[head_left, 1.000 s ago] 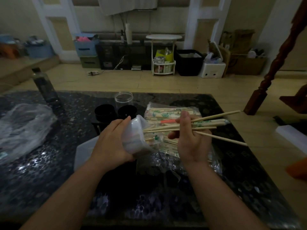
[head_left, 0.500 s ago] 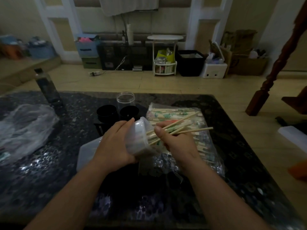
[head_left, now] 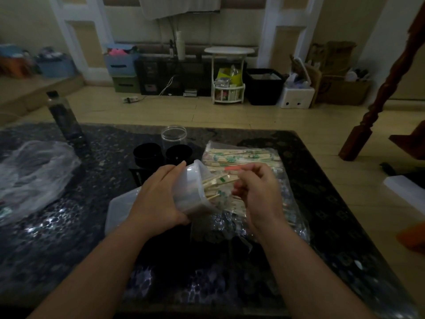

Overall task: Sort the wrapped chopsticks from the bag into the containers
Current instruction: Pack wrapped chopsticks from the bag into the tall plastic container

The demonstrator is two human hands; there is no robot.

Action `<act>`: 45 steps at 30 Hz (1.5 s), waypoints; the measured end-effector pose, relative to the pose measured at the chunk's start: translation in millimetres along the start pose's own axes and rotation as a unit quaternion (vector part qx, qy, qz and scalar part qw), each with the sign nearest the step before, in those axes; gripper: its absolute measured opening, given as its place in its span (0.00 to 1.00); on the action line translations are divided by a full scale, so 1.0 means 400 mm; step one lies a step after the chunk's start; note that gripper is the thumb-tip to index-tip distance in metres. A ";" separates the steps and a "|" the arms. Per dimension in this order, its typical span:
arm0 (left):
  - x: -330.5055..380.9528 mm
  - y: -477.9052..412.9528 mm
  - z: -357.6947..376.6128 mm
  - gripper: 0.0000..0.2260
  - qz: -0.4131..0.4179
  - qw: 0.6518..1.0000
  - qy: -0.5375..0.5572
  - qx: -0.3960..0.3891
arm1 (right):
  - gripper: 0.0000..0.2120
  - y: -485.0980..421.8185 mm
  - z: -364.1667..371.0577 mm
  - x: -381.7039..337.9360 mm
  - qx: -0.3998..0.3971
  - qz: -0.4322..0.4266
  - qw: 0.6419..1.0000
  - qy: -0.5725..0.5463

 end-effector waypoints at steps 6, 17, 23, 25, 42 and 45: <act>0.002 -0.001 0.004 0.57 -0.004 1.000 -0.005 -0.006 | 0.07 0.001 0.006 0.017 -0.034 -0.054 0.980 0.191; 0.006 0.001 0.001 0.59 -0.022 1.000 -0.014 -0.005 | 0.09 -0.024 -0.027 0.003 -0.051 -0.066 0.961 0.263; 0.009 0.002 -0.007 0.59 -0.024 0.999 -0.010 0.021 | 0.08 -0.045 -0.081 -0.005 -0.061 -0.016 0.903 0.425; 0.010 0.001 -0.009 0.60 -0.034 0.999 -0.007 0.026 | 0.07 -0.046 -0.088 0.008 -0.118 0.040 0.832 0.540; -0.002 -0.002 -0.007 0.60 -0.028 0.999 -0.005 0.024 | 0.09 -0.011 -0.118 0.113 -0.108 0.052 0.599 0.791; -0.002 -0.002 -0.006 0.59 -0.029 0.999 -0.004 0.022 | 0.11 -0.016 -0.124 0.101 -0.051 0.062 0.622 0.779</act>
Point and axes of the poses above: each hand's wrist, its own y-axis away from the middle knuckle, its own z-axis out of the palm, x = y × z, the point moved 2 cm from there along -y, towards the middle knuckle
